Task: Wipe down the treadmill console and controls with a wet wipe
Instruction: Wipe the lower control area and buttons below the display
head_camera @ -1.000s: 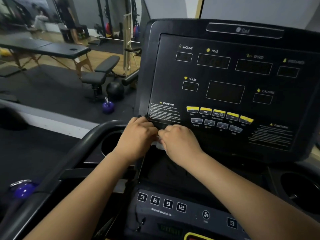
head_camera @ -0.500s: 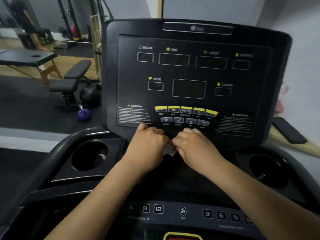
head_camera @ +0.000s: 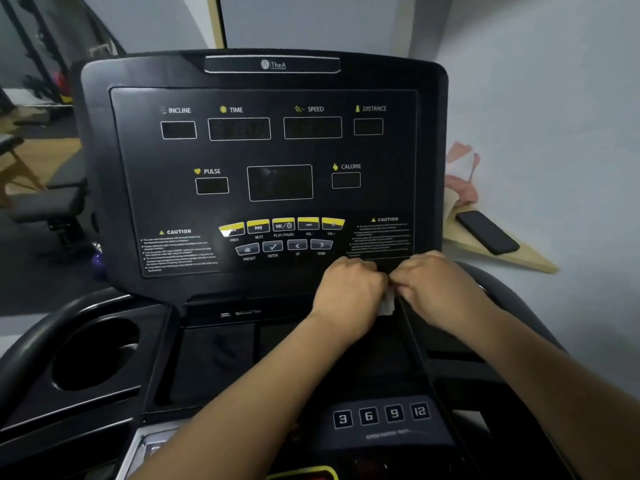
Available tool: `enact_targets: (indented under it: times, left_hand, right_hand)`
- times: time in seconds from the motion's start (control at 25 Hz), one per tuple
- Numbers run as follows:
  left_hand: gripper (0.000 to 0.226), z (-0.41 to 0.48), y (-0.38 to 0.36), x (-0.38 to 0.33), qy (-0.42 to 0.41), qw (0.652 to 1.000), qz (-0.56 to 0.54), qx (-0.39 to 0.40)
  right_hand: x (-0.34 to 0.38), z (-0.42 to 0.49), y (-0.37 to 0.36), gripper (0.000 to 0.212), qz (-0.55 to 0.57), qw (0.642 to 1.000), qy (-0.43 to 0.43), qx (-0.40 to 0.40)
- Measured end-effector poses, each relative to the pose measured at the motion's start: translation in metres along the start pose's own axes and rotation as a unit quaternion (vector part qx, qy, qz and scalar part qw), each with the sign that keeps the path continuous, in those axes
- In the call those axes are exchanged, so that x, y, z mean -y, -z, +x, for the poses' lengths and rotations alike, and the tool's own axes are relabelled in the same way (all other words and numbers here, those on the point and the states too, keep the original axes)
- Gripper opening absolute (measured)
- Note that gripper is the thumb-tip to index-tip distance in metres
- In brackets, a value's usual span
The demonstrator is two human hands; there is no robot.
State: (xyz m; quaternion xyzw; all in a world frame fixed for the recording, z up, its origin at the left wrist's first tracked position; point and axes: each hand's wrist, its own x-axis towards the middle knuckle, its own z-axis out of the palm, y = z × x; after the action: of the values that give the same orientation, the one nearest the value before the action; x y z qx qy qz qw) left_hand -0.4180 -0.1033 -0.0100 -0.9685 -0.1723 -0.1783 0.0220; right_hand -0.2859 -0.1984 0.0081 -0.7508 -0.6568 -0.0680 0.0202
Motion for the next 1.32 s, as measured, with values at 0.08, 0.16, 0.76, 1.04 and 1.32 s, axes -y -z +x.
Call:
enact_targets:
  times: [0.08,0.16,0.76,1.04,1.32]
  left_hand:
    - [0.012,0.008,-0.007,-0.006,0.002,1.000,-0.019,-0.010]
    - [0.014,0.007,-0.011,-0.003,-0.002,0.999,-0.034,-0.022]
    - [0.023,-0.085,0.025,0.106,0.010,0.998,0.038,-0.048]
    - [0.015,-0.140,0.052,0.162,0.056,0.995,0.066,-0.040]
    - [0.017,-0.165,0.087,0.188,0.148,0.986,-0.069,-0.030]
  right_hand:
    - [-0.009,-0.007,-0.001,0.020,0.011,1.000,-0.028,-0.004]
    - [-0.012,-0.012,-0.004,0.020,0.029,0.998,-0.048,-0.017]
    - [0.101,0.050,-0.008,0.018,0.079,0.992,0.086,-0.055]
    - [0.178,0.093,-0.012,0.013,0.040,0.989,0.126,-0.060]
    - [0.212,0.115,0.003,0.015,0.166,0.979,0.115,-0.028]
